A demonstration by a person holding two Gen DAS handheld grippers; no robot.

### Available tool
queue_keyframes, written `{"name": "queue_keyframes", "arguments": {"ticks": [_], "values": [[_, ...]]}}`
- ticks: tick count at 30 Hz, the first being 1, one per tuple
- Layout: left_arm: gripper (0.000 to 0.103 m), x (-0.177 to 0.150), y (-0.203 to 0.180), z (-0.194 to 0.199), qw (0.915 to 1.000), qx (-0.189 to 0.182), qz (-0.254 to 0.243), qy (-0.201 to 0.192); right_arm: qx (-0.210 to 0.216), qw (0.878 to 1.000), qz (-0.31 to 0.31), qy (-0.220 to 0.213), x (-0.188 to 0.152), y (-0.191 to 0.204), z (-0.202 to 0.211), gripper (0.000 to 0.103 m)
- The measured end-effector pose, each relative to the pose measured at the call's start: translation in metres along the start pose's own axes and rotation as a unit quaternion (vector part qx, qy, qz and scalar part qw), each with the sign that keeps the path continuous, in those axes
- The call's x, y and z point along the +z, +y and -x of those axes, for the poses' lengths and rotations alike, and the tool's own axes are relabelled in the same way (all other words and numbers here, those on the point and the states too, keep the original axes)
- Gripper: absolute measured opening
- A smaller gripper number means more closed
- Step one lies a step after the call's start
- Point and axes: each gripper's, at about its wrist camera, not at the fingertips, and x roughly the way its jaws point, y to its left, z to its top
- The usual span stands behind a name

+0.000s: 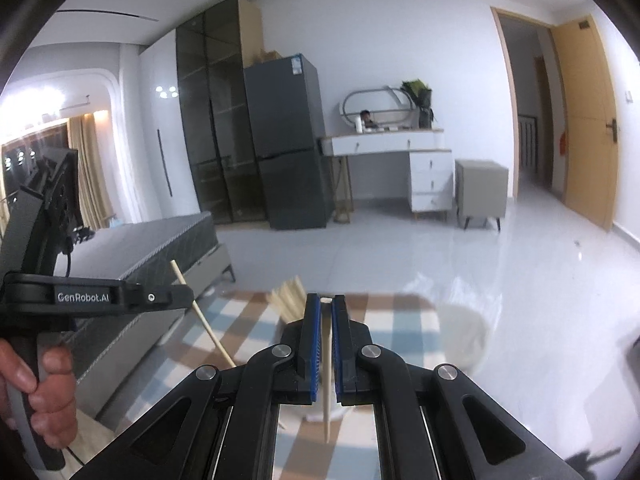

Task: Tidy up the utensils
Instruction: 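Raise both held chopsticks over the holder and lower them in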

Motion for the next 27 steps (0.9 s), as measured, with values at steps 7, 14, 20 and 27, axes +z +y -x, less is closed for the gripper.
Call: {"name": "queue_keyframes", "arguments": {"ticks": [7, 14, 20, 27], "values": [[0.001, 0.044, 0.008, -0.016, 0.999, -0.019, 0.023, -0.035, 0.012, 0.999, 0.03, -0.016, 0.054, 0.003, -0.032, 0.005], [0.001, 0.056, 0.028, -0.057, 0.9986, -0.015, 0.044, -0.024, 0.03, 0.997, 0.071, -0.012, 0.076, 0.016, -0.074, 0.005], [0.001, 0.051, 0.04, -0.075, 0.9984, -0.006, 0.05, -0.026, 0.042, 0.996, 0.083, 0.016, 0.065, 0.021, -0.108, 0.005], [0.001, 0.044, 0.041, -0.084, 0.9974, -0.019, 0.066, -0.022, 0.051, 0.992, 0.107, 0.048, 0.04, 0.023, -0.125, 0.005]]}}
